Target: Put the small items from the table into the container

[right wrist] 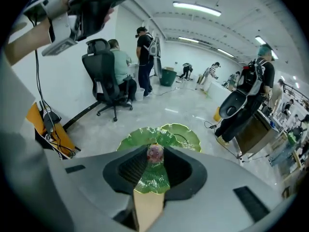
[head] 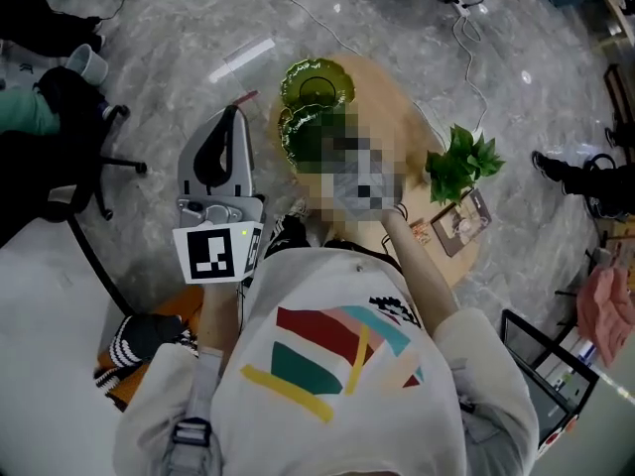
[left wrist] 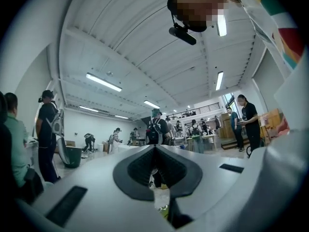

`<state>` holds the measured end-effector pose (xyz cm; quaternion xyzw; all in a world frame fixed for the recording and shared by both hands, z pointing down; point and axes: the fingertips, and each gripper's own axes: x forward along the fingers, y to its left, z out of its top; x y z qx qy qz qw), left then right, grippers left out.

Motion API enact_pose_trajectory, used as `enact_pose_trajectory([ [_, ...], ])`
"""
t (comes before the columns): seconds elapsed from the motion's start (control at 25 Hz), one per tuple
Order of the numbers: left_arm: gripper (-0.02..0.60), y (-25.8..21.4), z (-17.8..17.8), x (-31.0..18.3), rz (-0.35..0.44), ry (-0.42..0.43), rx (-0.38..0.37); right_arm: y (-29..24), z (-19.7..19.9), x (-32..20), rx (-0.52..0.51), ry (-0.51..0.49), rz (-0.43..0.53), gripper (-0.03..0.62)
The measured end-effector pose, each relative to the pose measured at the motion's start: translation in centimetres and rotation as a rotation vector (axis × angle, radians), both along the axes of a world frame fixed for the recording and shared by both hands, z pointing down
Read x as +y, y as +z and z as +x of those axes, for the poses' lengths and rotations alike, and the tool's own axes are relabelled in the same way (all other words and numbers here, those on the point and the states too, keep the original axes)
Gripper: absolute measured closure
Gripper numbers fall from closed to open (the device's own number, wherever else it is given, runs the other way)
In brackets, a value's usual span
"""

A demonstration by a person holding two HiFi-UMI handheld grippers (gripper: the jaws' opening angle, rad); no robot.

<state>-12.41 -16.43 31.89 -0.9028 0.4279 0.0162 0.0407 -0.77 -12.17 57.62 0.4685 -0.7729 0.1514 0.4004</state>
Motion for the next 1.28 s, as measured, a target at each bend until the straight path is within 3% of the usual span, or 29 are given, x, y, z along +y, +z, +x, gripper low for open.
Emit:
enact_pose_trajectory([
  [0.2, 0.574, 0.1, -2.1, -0.4, -0.018, -0.066, -0.009, 1.3, 0.8, -1.9, 0.068, 0.08, 0.082, 0.479],
  [0.32, 0.574, 0.4, -3.1, -0.9, -0.017, -0.085, -0.009, 1.7, 0.5, -2.1, 0.052, 0.08, 0.07, 0.459],
  [0.72, 0.574, 0.3, -1.0, -1.3, -0.009, -0.025, -0.015, -0.9, 1.8, -2.3, 0.014, 0.181, 0.155, 0.456],
  [0.88, 0.574, 0.1, 0.4, -0.8, -0.004, 0.004, -0.011, -3.8, 2.3, -1.5, -0.092, 0.19, 0.198, 0.464],
  [0.92, 0.574, 0.0, 0.7, -0.8, -0.003, 0.009, -0.007, -5.0, 2.6, -1.0, -0.122, 0.193, 0.218, 0.573],
  [0.96, 0.574, -0.1, 1.0, -0.8, -0.001, 0.016, -0.002, -6.3, 3.2, -0.6, -0.148, 0.218, 0.248, 0.58],
  [1.2, 0.574, -0.7, 3.8, 0.0, 0.012, 0.08, 0.001, -13.3, 9.1, 2.8, -0.416, 0.484, 0.413, 0.58],
  [1.28, 0.574, -0.7, 4.8, 0.3, 0.012, 0.103, 0.005, -15.1, 10.7, 3.7, -0.453, 0.538, 0.476, 0.58],
])
